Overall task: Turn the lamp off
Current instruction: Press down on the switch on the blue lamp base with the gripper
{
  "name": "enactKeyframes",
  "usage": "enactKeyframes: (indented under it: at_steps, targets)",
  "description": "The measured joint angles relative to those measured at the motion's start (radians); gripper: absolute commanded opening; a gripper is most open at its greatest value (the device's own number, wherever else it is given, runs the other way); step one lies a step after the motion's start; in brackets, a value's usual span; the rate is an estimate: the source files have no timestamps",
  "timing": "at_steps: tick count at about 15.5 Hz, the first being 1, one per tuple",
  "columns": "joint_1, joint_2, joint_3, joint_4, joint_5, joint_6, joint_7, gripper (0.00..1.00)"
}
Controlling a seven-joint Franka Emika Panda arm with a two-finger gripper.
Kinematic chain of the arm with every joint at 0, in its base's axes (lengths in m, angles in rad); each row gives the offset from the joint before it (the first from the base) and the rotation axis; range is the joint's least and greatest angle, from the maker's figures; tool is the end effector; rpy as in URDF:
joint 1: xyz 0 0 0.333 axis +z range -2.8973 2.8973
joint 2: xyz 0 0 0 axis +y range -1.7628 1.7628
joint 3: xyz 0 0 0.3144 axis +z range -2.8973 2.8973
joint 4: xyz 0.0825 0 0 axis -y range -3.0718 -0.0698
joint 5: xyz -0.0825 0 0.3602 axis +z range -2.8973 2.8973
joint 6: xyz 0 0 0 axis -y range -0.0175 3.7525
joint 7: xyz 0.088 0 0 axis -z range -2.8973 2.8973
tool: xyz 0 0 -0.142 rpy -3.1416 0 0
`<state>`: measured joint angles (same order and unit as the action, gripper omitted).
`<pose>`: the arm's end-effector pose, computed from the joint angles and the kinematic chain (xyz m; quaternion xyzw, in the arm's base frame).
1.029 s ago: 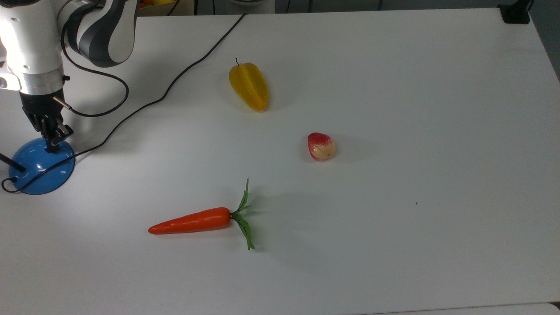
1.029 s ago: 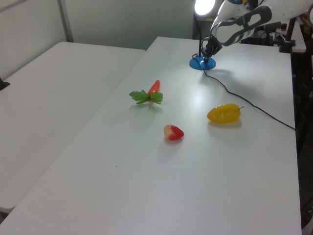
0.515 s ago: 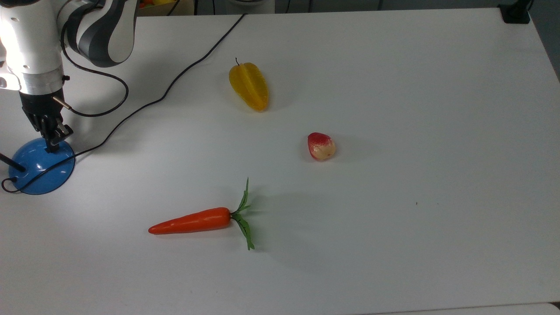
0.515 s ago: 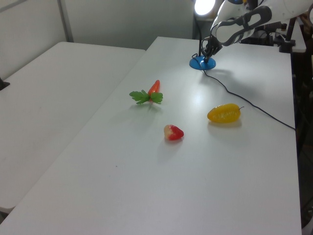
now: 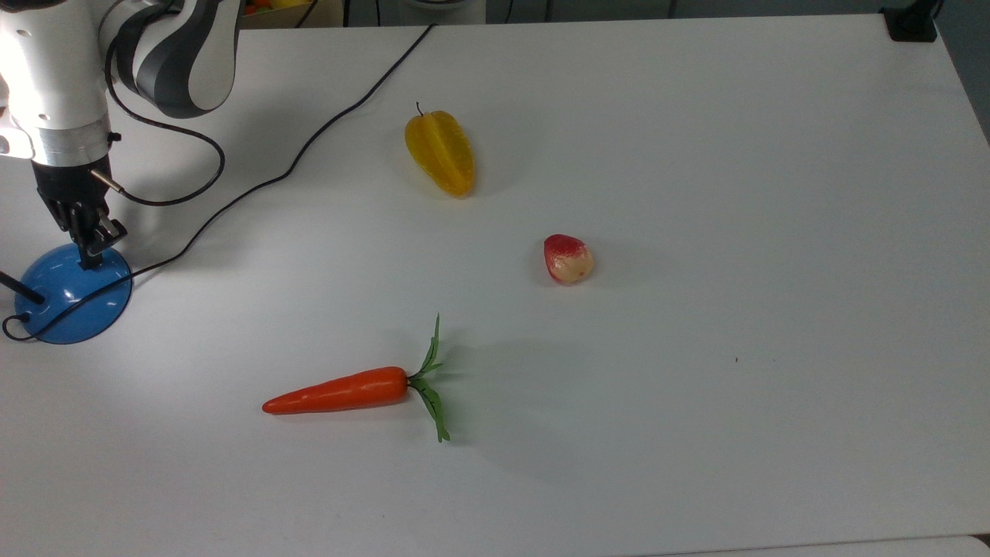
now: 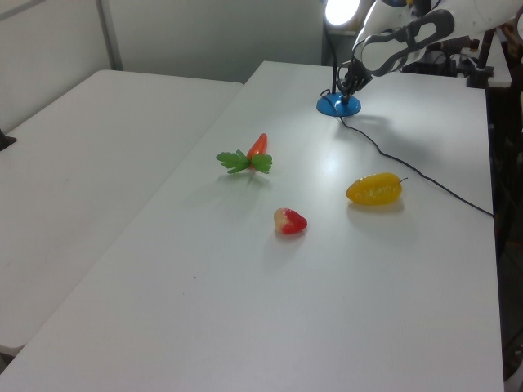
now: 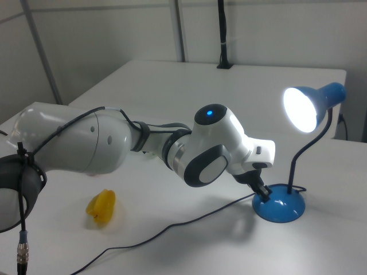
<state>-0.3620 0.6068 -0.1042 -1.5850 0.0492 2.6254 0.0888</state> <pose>0.6552 -0.3164 0.3118 0.9380 -0.2701 0.2110 0.0510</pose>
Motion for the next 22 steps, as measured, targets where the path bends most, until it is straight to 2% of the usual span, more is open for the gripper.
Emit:
enactKeyframes:
  at_steps: [22]
  targets:
    - [-0.003,0.012,-0.001,-0.013,0.0,0.063,0.0,0.0]
